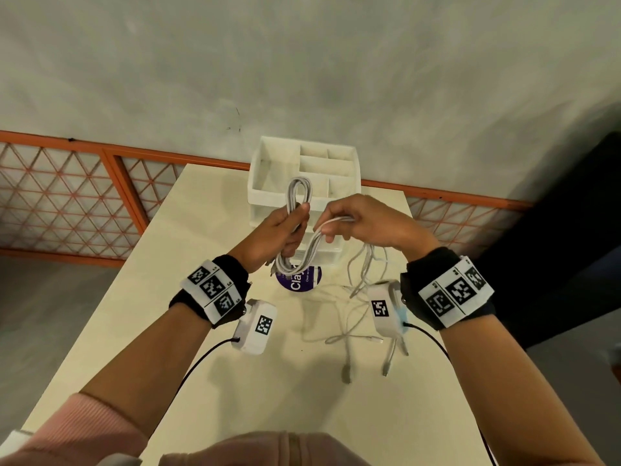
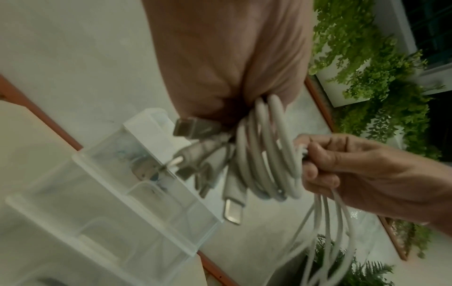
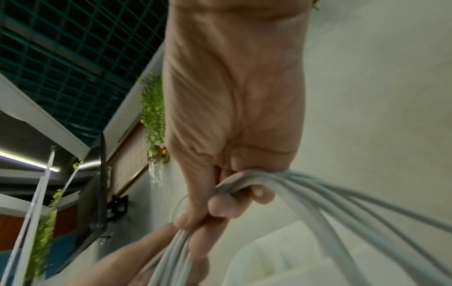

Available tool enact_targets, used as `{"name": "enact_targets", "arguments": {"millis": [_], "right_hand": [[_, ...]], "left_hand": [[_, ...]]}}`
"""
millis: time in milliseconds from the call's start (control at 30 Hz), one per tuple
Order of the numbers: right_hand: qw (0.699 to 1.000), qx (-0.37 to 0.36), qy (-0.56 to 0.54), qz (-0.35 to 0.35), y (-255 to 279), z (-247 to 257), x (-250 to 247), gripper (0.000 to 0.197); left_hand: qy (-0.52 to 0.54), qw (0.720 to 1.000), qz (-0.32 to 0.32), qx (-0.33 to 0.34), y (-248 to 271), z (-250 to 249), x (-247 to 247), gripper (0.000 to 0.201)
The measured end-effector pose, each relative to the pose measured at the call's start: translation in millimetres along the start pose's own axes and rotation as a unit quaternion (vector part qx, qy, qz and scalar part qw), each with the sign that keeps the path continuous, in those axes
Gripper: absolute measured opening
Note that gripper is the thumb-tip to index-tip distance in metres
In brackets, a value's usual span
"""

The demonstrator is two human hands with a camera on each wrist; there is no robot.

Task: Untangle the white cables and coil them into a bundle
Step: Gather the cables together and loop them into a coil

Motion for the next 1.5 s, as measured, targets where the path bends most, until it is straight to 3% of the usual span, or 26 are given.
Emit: {"name": "enact_targets", "arguments": {"millis": [200, 300, 433, 600, 700, 833, 1000, 1233, 1367, 1500], "right_hand": [[0.997, -0.045, -0.007, -0.067, -0.3, 20.6, -5.2, 0.006], [0.994, -0.066, 0.024, -0.087, -1.9, 27.7, -5.4, 0.010], [0.989, -0.071, 0.101, -0.080, -5.0, 31.9, -4.9, 0.010], [0.986, -0.072, 0.140, -0.051, -6.5, 33.4, -2.7, 0.007], [0.982, -0.076, 0.167, -0.036, -7.3, 31.9, 0.5, 0.006], [0.987, -0.085, 0.130, -0.043, -4.3, 30.0, -2.7, 0.013], [0.995, 0.019, 0.091, -0.042, 1.7, -8.0, -16.1, 0.030], [0.999, 0.003, 0.028, 0.025, 5.7, 10.0, -7.3, 0.028], [0.999, -0.026, 0.038, -0.007, -3.6, 25.2, -12.9, 0.023], [0.998, 0.000, -0.057, -0.029, -11.3, 17.9, -16.6, 0.016]], "left_hand": [[-0.047, 0.998, -0.021, 0.019, -5.2, -2.0, -0.6, 0.045], [-0.032, 0.999, 0.009, 0.016, -3.3, -2.8, 3.9, 0.044], [0.014, 0.999, 0.026, -0.012, 0.3, -4.7, 12.1, 0.043], [0.155, 0.982, 0.057, -0.093, -0.4, 9.3, 19.2, 0.040], [0.157, 0.980, 0.063, -0.102, -0.2, 10.3, 23.9, 0.041], [0.117, 0.991, 0.011, -0.056, -1.0, 8.5, 22.8, 0.042], [0.092, 0.995, 0.012, -0.023, 2.5, 7.7, 11.0, 0.040], [-0.011, 0.998, 0.019, -0.063, 5.3, 15.9, 15.6, 0.063], [-0.017, 0.993, 0.030, -0.111, 4.7, 24.0, 26.7, 0.081], [0.016, 0.989, 0.074, -0.130, 12.6, 24.3, 41.0, 0.085]]}}
Point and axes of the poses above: each hand's wrist, its own y-axis away from the middle knuckle, its own x-axis out of the palm, z = x × y, the point moved 7 cm from there along -y, towards the middle knuckle, and after that the axes turned 1 degree about -z, right-handed, at the moved point
